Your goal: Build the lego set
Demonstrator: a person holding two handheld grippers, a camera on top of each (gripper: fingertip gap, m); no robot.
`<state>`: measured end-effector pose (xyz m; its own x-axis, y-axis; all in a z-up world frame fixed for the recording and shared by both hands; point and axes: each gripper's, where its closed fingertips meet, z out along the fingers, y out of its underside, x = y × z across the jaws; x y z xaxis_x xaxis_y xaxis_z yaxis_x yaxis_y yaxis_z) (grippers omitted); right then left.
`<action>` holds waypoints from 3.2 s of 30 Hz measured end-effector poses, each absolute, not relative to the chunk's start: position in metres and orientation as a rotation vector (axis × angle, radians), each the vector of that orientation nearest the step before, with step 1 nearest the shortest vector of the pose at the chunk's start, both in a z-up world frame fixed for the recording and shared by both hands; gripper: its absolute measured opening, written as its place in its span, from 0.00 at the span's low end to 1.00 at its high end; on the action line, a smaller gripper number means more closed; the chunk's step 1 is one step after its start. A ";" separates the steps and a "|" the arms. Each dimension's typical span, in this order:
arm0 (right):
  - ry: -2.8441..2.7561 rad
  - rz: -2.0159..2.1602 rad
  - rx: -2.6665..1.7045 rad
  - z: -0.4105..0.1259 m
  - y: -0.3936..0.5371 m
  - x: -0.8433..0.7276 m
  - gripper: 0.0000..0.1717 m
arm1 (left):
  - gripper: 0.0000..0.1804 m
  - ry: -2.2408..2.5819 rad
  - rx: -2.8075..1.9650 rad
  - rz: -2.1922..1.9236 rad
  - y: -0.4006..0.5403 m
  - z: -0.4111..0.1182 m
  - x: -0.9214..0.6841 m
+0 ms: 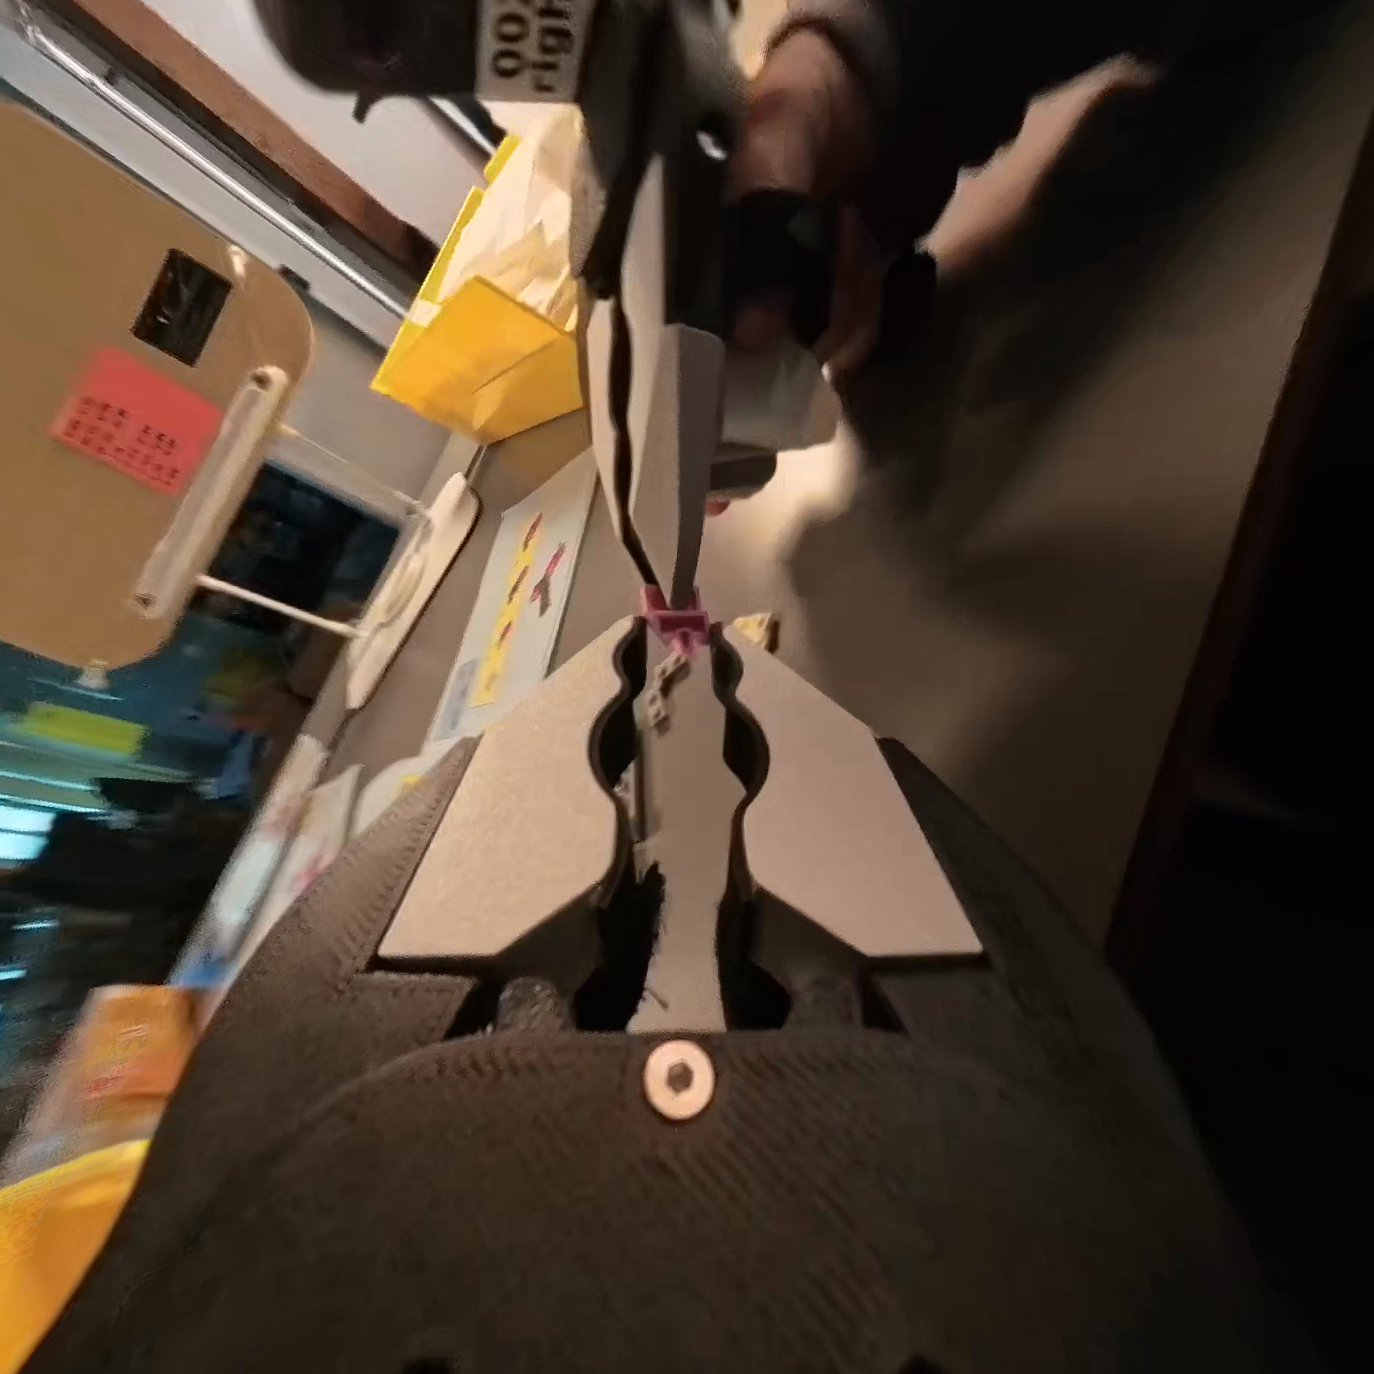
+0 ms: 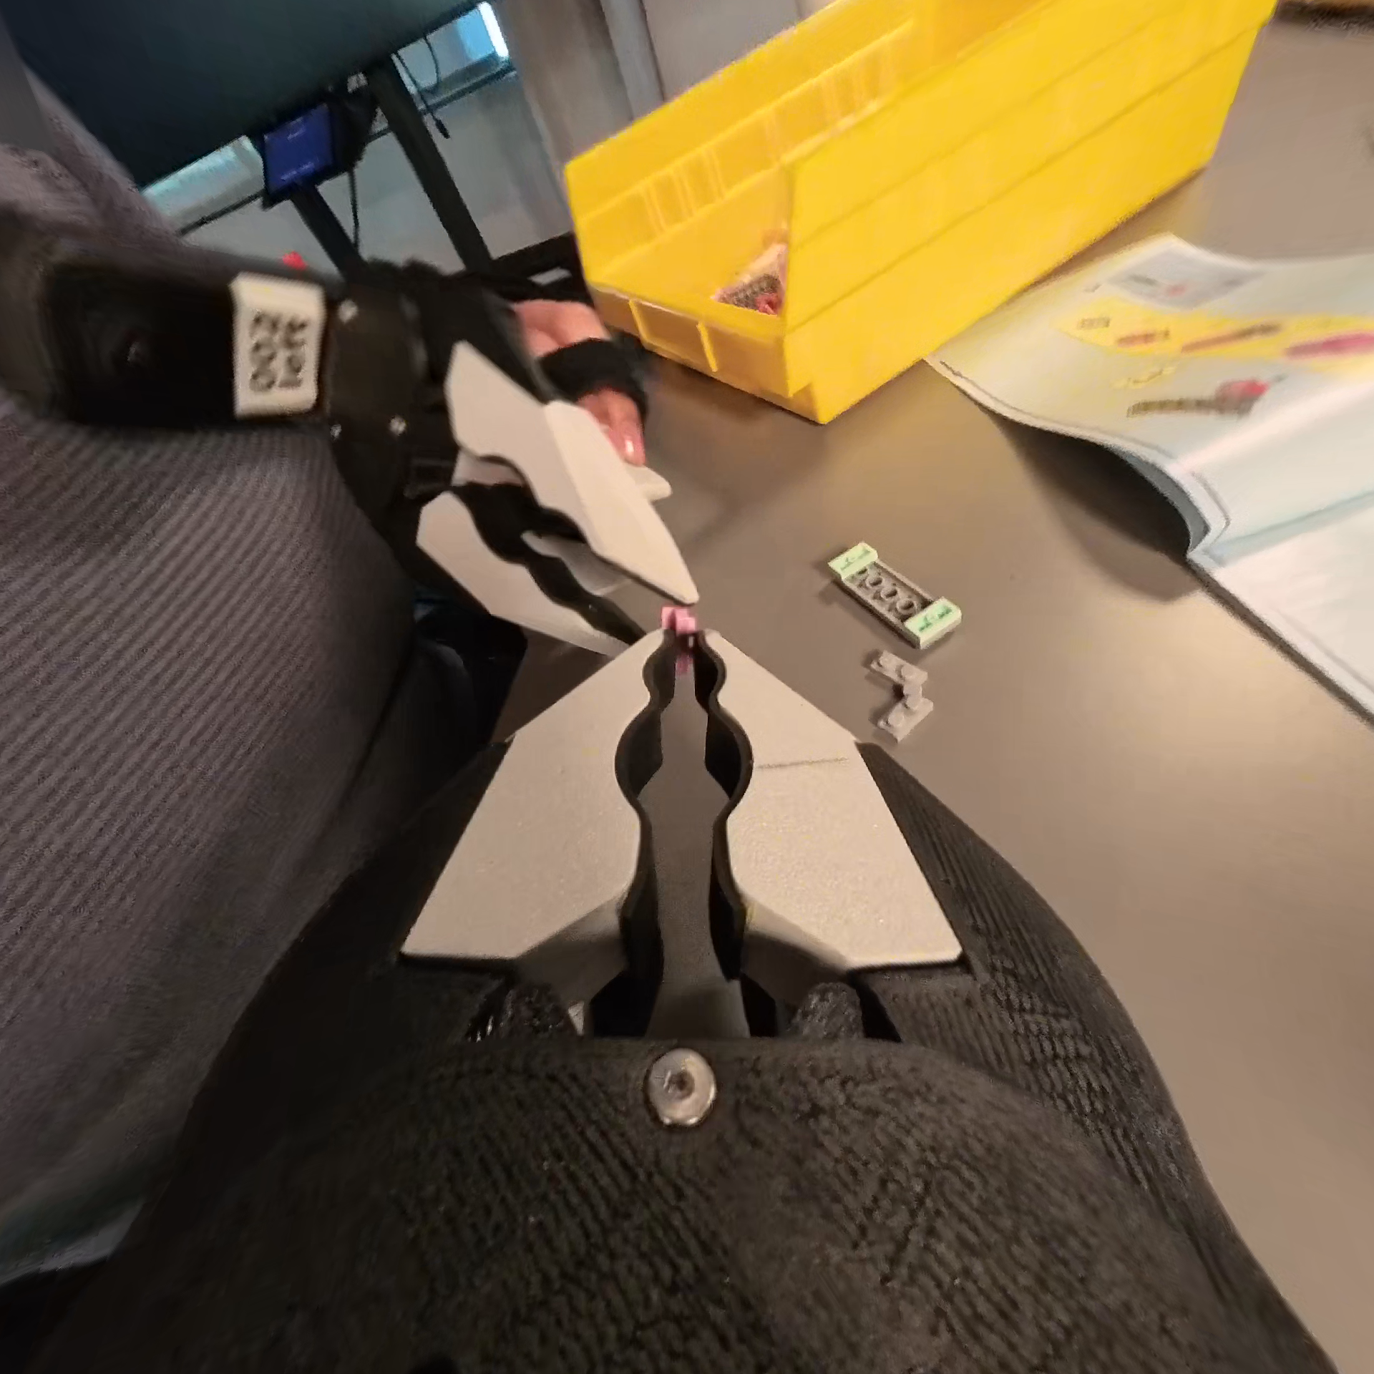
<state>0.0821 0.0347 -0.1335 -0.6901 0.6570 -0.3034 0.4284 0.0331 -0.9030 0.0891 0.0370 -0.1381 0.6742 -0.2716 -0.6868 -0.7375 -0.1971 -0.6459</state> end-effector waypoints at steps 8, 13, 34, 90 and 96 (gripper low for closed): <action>-2.030 1.607 -0.572 -0.107 0.022 0.103 0.01 | 0.07 0.590 -1.700 -0.254 0.020 -0.106 0.111; -2.015 1.610 -0.534 -0.105 0.022 0.105 0.01 | 0.09 0.587 -1.698 -0.309 0.019 -0.108 0.115; -2.387 1.186 -1.019 -0.183 0.060 0.084 0.15 | 0.02 1.287 -1.587 0.730 0.039 -0.164 0.073; -2.370 1.149 -0.992 -0.183 0.060 0.082 0.07 | 0.02 1.554 -1.329 0.892 0.055 -0.177 0.075; -2.369 1.170 -1.026 -0.183 0.060 0.082 0.07 | 0.03 1.532 -1.325 0.899 0.056 -0.175 0.074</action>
